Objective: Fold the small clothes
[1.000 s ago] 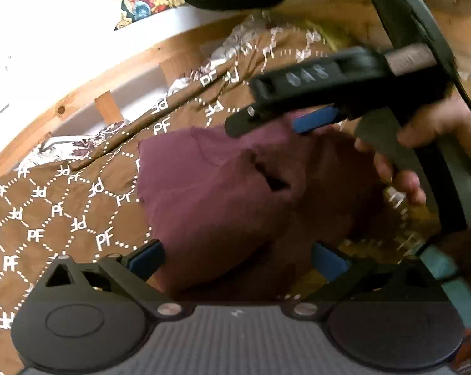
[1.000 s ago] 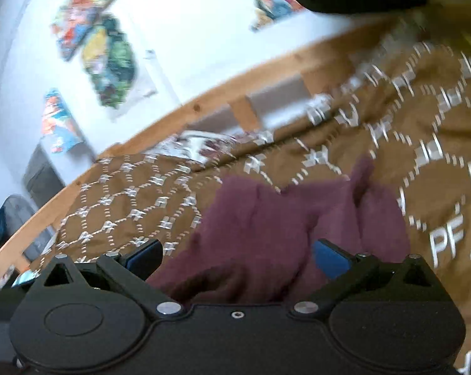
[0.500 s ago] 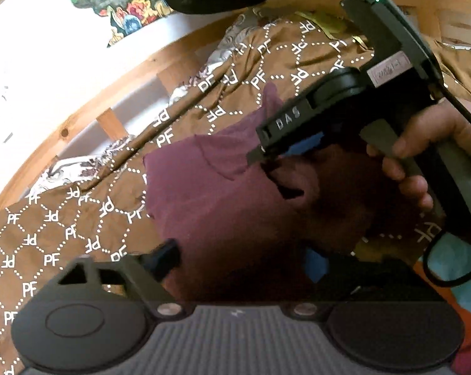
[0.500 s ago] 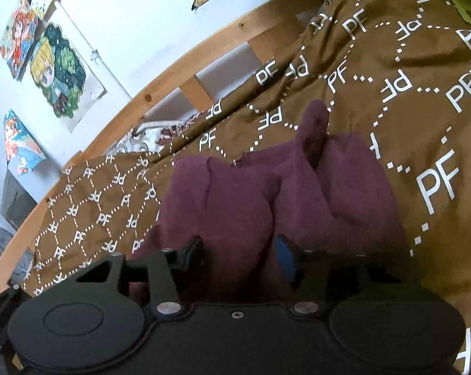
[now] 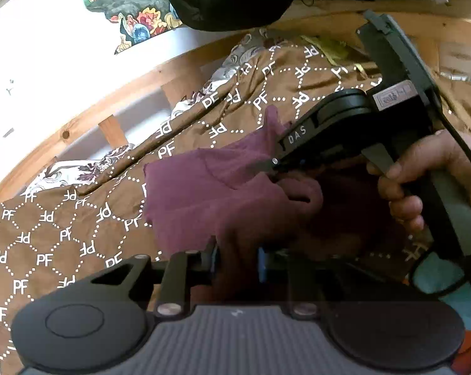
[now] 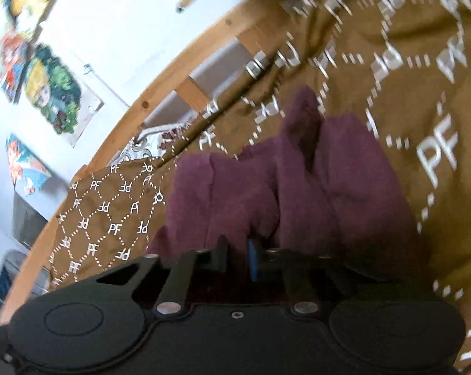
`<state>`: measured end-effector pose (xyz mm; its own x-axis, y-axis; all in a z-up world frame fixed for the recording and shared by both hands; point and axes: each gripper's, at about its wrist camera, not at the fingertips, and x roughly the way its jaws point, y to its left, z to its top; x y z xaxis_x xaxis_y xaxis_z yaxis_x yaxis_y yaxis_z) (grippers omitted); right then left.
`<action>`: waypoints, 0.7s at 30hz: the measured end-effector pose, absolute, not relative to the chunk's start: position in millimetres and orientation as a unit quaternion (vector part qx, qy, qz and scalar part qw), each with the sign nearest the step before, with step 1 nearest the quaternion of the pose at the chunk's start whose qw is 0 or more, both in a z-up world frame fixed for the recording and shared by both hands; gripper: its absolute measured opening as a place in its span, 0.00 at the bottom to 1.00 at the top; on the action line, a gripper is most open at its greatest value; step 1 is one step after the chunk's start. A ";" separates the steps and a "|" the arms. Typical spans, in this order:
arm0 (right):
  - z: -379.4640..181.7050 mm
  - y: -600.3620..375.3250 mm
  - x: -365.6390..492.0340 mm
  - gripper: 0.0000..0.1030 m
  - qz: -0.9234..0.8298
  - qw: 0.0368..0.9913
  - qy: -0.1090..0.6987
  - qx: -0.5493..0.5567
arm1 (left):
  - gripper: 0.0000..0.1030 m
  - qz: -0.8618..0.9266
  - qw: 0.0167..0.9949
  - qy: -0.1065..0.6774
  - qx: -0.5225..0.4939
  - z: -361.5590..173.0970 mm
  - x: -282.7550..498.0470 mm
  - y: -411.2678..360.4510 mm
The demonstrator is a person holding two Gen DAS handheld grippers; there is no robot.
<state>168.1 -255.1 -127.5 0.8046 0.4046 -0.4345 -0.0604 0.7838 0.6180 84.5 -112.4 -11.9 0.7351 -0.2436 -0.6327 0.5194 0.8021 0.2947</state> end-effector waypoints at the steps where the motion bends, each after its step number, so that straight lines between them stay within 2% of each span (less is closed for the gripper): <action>1: -121.8 -252.7 164.5 0.07 0.131 0.909 0.271 0.287 | 0.23 -0.214 0.903 0.295 0.229 -10.8 84.3 -113.4; 7: -80.6 -250.6 143.5 0.06 0.126 0.954 0.188 0.195 | 0.22 -0.253 0.900 0.283 0.214 -3.5 82.6 -133.9; 11: -62.0 -261.4 134.3 0.06 0.100 0.970 0.160 0.154 | 0.21 -0.281 0.893 0.281 0.212 -3.8 83.0 -155.2; 18: -76.3 -296.7 133.2 0.06 0.045 0.965 0.203 0.159 | 0.22 -0.301 0.880 0.299 0.215 -22.4 86.4 -170.3; 21: -91.4 -302.6 136.9 0.06 0.037 0.959 0.229 0.164 | 0.26 -0.302 0.875 0.309 0.217 -28.4 88.0 -170.2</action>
